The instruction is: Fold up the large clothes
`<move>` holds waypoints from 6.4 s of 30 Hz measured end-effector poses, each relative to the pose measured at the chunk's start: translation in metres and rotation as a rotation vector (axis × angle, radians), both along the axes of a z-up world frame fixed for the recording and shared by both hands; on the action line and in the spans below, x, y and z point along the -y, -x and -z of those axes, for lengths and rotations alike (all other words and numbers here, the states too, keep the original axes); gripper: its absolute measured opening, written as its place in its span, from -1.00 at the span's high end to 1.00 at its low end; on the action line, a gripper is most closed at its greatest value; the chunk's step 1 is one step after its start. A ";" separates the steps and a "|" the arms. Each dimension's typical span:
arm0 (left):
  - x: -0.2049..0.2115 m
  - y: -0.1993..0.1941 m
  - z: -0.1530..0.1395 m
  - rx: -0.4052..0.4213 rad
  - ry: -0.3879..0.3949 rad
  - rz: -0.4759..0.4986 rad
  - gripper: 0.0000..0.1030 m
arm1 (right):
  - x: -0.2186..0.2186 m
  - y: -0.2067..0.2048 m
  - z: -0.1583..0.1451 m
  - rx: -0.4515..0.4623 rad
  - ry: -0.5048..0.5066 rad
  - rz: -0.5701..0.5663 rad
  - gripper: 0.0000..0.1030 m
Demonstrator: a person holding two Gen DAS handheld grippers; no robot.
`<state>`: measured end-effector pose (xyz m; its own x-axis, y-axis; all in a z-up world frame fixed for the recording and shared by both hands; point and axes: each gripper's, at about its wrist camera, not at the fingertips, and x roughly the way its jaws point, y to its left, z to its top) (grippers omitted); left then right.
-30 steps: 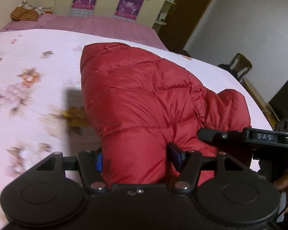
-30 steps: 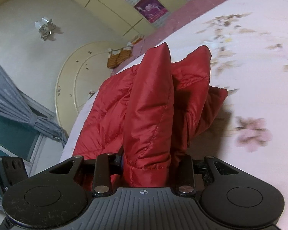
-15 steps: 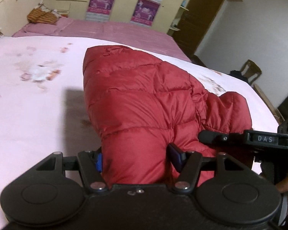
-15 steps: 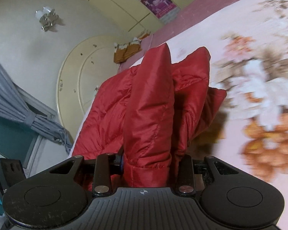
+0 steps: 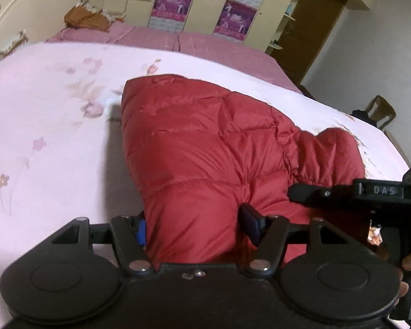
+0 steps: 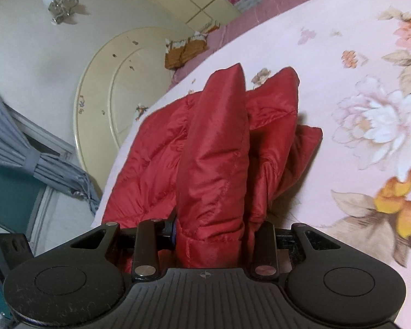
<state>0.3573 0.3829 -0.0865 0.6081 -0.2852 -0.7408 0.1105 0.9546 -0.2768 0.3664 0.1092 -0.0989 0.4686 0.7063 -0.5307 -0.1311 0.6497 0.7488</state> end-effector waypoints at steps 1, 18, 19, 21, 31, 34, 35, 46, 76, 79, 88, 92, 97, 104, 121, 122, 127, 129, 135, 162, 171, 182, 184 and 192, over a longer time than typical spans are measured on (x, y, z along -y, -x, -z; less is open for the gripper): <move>-0.001 0.001 0.002 -0.002 -0.003 0.000 -0.36 | -0.001 -0.002 0.002 0.000 0.008 -0.003 0.27; -0.005 0.009 -0.008 0.049 -0.089 -0.028 -0.42 | 0.019 0.016 -0.029 0.083 0.145 0.081 0.01; -0.005 0.013 -0.012 0.065 -0.100 -0.032 -0.41 | 0.015 0.017 -0.030 0.093 0.167 0.083 0.17; -0.004 0.020 -0.021 0.111 -0.119 -0.037 -0.41 | 0.011 0.022 -0.030 0.111 0.191 0.091 0.23; 0.014 0.010 -0.022 0.123 -0.148 0.011 -0.35 | -0.004 0.023 -0.022 0.149 0.343 0.128 0.26; 0.021 0.010 -0.007 0.135 -0.202 0.029 -0.44 | -0.006 0.020 -0.008 0.133 0.374 0.138 0.26; 0.023 0.010 -0.005 0.139 -0.211 0.034 -0.45 | -0.007 0.017 0.000 0.121 0.387 0.135 0.26; 0.018 0.046 -0.026 0.169 -0.197 0.051 -0.38 | 0.004 0.069 -0.047 0.230 0.420 0.185 0.18; 0.013 0.077 0.004 0.049 -0.162 0.007 -0.57 | -0.061 0.126 0.007 0.231 0.636 -0.101 0.19; 0.013 0.079 -0.003 0.043 -0.147 -0.014 -0.54 | -0.052 0.122 -0.002 0.206 0.592 -0.100 0.19; 0.026 0.051 -0.029 0.122 -0.164 -0.017 -0.52 | -0.027 0.111 -0.052 0.330 0.551 0.047 0.19; 0.032 0.036 -0.014 0.107 -0.191 -0.026 -0.59 | -0.038 0.093 -0.043 0.332 0.588 0.057 0.19; 0.035 0.033 -0.008 0.116 -0.220 -0.024 -0.64 | -0.048 0.078 -0.013 0.273 0.638 0.040 0.19; 0.033 0.030 -0.011 0.042 -0.229 -0.066 -0.99 | -0.039 0.069 0.008 0.196 0.651 0.031 0.19; 0.085 0.185 -0.101 0.174 -0.329 -0.212 -1.00 | 0.012 0.201 -0.099 0.385 0.454 0.070 0.13; 0.089 0.196 -0.106 0.176 -0.322 -0.224 -1.00 | 0.013 0.214 -0.104 0.395 0.449 0.059 -0.01; 0.109 0.267 -0.123 0.187 -0.352 -0.265 -0.99 | 0.027 0.295 -0.127 0.487 0.469 0.014 -0.81; 0.115 0.295 -0.130 0.185 -0.352 -0.274 -0.99 | 0.031 0.326 -0.134 0.508 0.480 0.008 -0.81; 0.127 0.355 -0.139 0.185 -0.393 -0.302 -0.99 | 0.045 0.397 -0.152 0.533 0.497 0.038 -0.82; 0.147 0.408 -0.158 0.233 -0.365 -0.355 -1.00 | 0.078 0.453 -0.179 0.606 0.455 0.110 -0.98; 0.149 0.408 -0.159 0.241 -0.366 -0.368 -1.00 | 0.079 0.452 -0.178 0.605 0.448 0.104 -0.98; 0.150 0.406 -0.160 0.245 -0.369 -0.363 -1.00 | 0.081 0.449 -0.179 0.598 0.445 0.107 -0.98; 0.150 0.406 -0.160 0.245 -0.369 -0.364 -1.00 | 0.081 0.449 -0.179 0.596 0.444 0.107 -0.98; 0.149 0.407 -0.159 0.242 -0.368 -0.365 -1.00 | 0.080 0.449 -0.179 0.596 0.446 0.101 -0.98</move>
<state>-0.0497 0.2336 0.0720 0.7832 0.2256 -0.5794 -0.2257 0.9714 0.0731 -0.0831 0.0288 0.0797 0.8170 0.4221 -0.3929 -0.3558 0.9052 0.2325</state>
